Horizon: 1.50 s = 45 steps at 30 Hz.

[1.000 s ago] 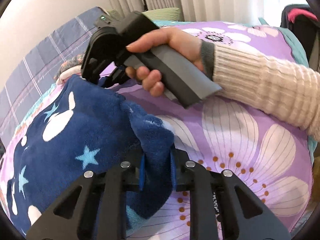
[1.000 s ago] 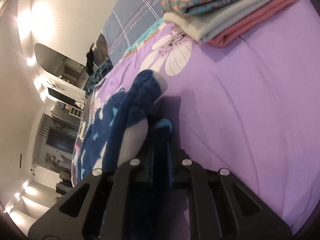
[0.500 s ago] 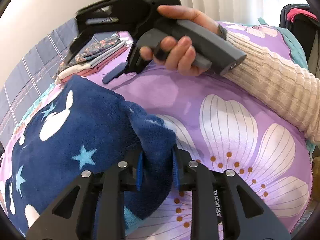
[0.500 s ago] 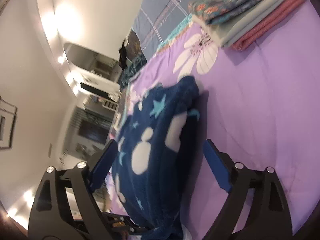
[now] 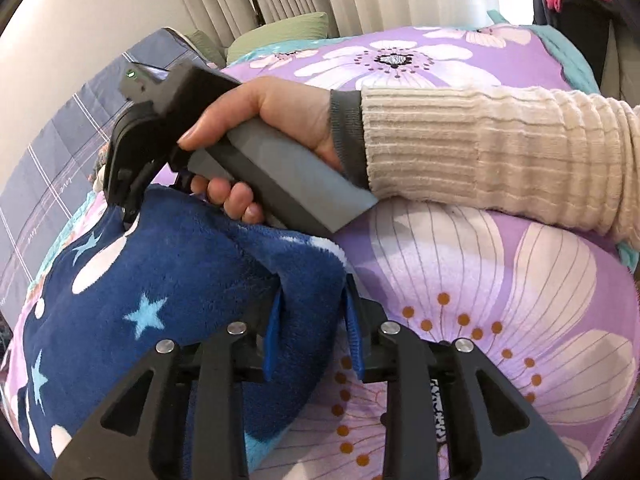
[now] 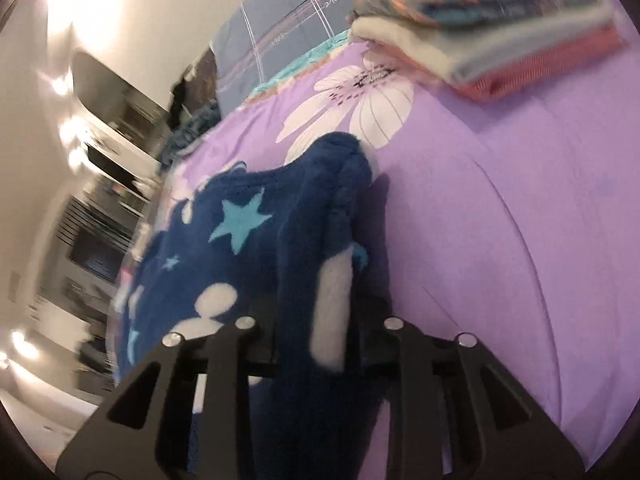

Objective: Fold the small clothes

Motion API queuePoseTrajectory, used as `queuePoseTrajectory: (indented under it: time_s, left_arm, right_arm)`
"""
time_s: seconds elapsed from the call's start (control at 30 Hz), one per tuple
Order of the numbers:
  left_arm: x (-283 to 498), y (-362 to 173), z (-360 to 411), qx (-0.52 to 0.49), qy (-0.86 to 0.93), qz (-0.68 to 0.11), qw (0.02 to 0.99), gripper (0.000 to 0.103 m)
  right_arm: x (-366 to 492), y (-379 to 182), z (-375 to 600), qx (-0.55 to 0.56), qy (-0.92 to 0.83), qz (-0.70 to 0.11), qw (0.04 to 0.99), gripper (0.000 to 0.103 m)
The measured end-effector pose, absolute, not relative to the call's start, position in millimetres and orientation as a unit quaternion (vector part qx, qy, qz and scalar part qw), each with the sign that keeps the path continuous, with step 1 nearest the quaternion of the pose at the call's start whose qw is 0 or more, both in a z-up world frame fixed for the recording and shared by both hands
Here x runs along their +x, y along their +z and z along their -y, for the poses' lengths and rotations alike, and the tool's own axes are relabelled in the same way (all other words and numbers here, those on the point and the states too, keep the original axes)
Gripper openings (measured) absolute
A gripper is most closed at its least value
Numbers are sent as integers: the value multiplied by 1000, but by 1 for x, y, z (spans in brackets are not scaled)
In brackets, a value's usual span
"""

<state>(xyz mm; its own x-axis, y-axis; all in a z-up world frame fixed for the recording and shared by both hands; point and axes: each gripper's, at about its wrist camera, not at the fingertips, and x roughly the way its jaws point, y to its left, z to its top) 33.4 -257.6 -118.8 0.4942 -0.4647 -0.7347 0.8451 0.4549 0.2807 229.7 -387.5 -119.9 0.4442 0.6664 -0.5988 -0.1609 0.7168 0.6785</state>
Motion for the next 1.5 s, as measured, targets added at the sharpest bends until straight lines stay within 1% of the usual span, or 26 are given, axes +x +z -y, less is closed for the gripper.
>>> queuePoseTrajectory:
  time_s: [0.07, 0.1, 0.13, 0.17, 0.23, 0.27, 0.37, 0.47, 0.57, 0.6, 0.63, 0.67, 0.77, 0.8, 0.9, 0.97, 1.03, 1.07, 1.13, 1.23, 1.33, 1.37, 1.5]
  left_arm:
    - [32, -116, 254, 320, -412, -290, 802, 31]
    - [34, -118, 252, 315, -415, -291, 802, 34]
    - [33, -116, 249, 311, -416, -290, 804, 37]
    - [29, -111, 244, 307, -416, -287, 806, 44]
    - [22, -102, 234, 302, -413, -278, 813, 46]
    - [17, -95, 224, 297, -408, -269, 820, 47]
    - [13, -79, 190, 269, -383, -257, 845, 53]
    - [21, -65, 141, 222, -339, -271, 873, 58]
    - [31, -59, 82, 170, -281, -291, 898, 58]
    - [33, -57, 65, 155, -263, -295, 905, 58]
    - [34, -56, 37, 130, -233, -300, 916, 58]
    - [36, -54, 21, 114, -211, -302, 923, 58]
    - [35, -57, -48, 71, -124, -313, 939, 59]
    - [33, -62, -71, 67, -89, -320, 941, 59]
    - [29, -75, -126, 52, -13, -346, 937, 59]
    - [17, -82, -166, 19, 15, -352, 936, 59]
    - [11, -87, -189, -6, 28, -351, 936, 59]
    - [9, -88, -198, -18, 33, -348, 937, 59]
    - [8, -90, -212, -37, 34, -342, 938, 59]
    - [8, -91, -214, -49, 16, -335, 941, 59]
    - [9, -94, -208, -33, 12, -329, 944, 59]
    - [6, -96, -211, -29, 14, -328, 944, 59]
    - [-4, -103, -235, -63, 14, -332, 941, 59]
  right_arm:
    - [228, -119, 394, 294, 269, -455, 796, 30]
    - [226, -117, 396, 295, 268, -451, 799, 32]
    - [224, -117, 398, 290, 266, -447, 803, 37]
    - [220, -113, 399, 281, 257, -444, 811, 44]
    - [211, -101, 402, 263, 229, -441, 827, 53]
    - [202, -89, 405, 249, 211, -437, 838, 55]
    - [173, -63, 411, 217, 203, -419, 858, 53]
    - [135, -43, 407, 188, 213, -407, 868, 53]
    - [102, -34, 384, 139, 213, -404, 879, 53]
    - [94, -34, 376, 124, 214, -404, 881, 58]
    - [86, -36, 371, 113, 217, -406, 881, 70]
    - [81, -46, 357, 102, 217, -417, 877, 72]
    - [78, -86, 335, 61, 170, -484, 856, 72]
    - [77, -94, 332, 58, 158, -484, 859, 73]
    - [74, -79, 327, 54, 119, -481, 867, 73]
    - [65, -54, 317, 34, 68, -449, 890, 71]
    - [51, -28, 294, -19, 30, -405, 914, 71]
    - [42, -15, 275, -55, 26, -377, 924, 74]
    - [29, -2, 227, -114, 81, -350, 926, 79]
    - [13, -10, 160, -175, 177, -342, 906, 79]
    - [-13, -31, 80, -250, 264, -318, 876, 79]
    - [-28, -40, 50, -287, 290, -297, 863, 79]
    - [-67, -69, -20, -385, 340, -234, 826, 81]
